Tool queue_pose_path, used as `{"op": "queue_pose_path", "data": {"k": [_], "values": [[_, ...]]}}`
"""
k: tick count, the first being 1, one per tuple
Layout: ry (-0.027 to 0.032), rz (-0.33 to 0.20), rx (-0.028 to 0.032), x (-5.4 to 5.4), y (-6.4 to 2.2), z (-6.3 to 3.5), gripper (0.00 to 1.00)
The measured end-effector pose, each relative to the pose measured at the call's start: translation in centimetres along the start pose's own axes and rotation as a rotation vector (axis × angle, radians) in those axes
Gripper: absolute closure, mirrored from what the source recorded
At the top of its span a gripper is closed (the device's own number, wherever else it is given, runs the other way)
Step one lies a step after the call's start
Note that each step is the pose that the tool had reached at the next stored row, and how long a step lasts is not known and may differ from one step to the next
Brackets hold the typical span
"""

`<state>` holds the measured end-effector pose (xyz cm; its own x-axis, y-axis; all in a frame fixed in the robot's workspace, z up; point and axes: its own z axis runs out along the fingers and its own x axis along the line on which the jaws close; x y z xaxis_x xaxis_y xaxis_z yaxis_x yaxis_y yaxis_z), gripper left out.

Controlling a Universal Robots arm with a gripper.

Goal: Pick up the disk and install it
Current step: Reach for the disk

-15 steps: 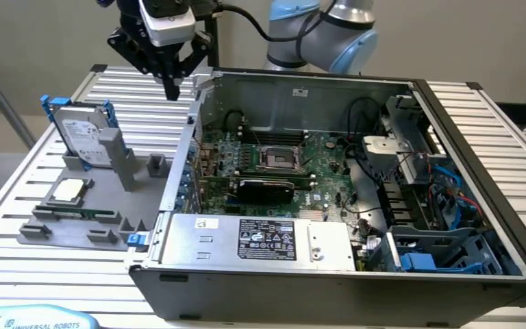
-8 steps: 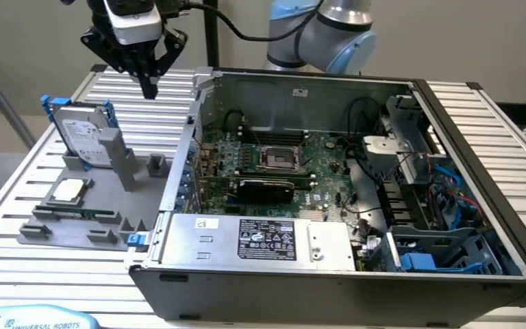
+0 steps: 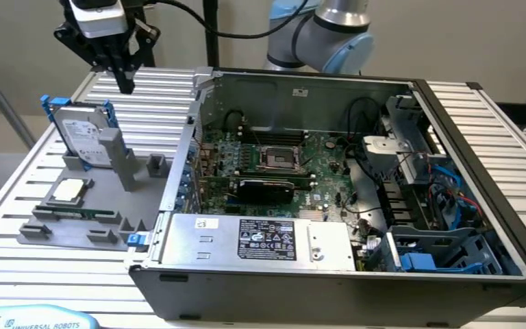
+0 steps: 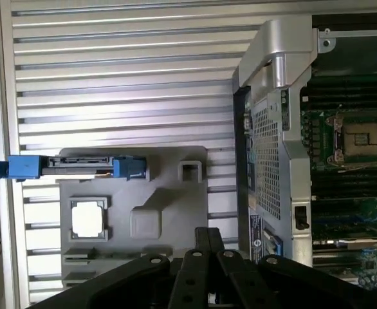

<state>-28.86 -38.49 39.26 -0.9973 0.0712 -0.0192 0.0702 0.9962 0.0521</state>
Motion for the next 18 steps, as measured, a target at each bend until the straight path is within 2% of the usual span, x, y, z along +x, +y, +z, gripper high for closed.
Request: {"op": "queue_pose_path", "data": {"k": [13,18], "values": [[-0.0005,0.000,0.0000,6.1,2.20,0.12,0.89],[-0.0004,0.000,0.0000,8.4,2.60,0.35,0.89]]}}
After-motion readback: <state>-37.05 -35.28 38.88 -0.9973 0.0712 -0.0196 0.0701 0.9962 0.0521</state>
